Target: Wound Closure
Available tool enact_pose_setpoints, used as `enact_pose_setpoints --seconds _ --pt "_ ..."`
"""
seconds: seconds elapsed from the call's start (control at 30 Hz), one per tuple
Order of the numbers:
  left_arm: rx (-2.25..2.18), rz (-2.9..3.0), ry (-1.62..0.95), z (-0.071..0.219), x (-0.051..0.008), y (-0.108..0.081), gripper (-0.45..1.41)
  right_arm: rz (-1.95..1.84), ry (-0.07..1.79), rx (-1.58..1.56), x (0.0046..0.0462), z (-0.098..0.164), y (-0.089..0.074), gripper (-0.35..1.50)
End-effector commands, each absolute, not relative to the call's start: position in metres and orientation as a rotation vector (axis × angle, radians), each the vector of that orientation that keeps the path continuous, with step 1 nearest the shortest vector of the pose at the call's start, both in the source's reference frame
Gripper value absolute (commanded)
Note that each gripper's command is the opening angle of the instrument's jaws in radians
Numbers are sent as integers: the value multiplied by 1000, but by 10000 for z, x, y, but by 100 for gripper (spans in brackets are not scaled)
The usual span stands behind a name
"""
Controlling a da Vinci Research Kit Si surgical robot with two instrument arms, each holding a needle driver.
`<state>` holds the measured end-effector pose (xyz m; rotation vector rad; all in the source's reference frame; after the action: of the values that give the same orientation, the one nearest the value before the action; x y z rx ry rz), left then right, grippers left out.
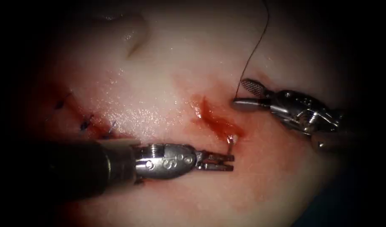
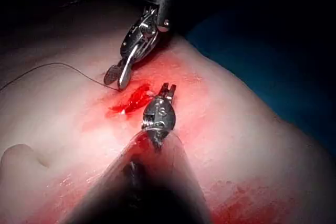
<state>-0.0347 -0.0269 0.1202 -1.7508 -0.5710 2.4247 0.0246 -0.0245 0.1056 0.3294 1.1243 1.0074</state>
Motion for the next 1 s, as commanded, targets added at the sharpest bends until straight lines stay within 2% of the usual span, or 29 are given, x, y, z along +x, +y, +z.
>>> enact_pose_setpoints --seconds 0.03,0.23,0.73,0.9,0.97,1.0 --pt "-1751 2414 -598 1205 -354 -275 -45 1007 1126 332 253 1061 -247 83" --pt "-1766 2379 -697 1181 -356 -279 -45 1008 1125 329 254 1061 -249 83" --pt "-1722 2384 -852 1140 -314 -291 -45 989 1131 356 254 1058 -253 79" --pt "-1710 2370 -868 1115 -300 -285 -45 960 1138 413 254 1052 -258 51" --pt "-1713 2370 -866 1109 -298 -285 -45 950 1141 428 253 1049 -260 27" --pt "-1711 2366 -866 1104 -298 -284 -45 940 1144 442 253 1047 -262 3"
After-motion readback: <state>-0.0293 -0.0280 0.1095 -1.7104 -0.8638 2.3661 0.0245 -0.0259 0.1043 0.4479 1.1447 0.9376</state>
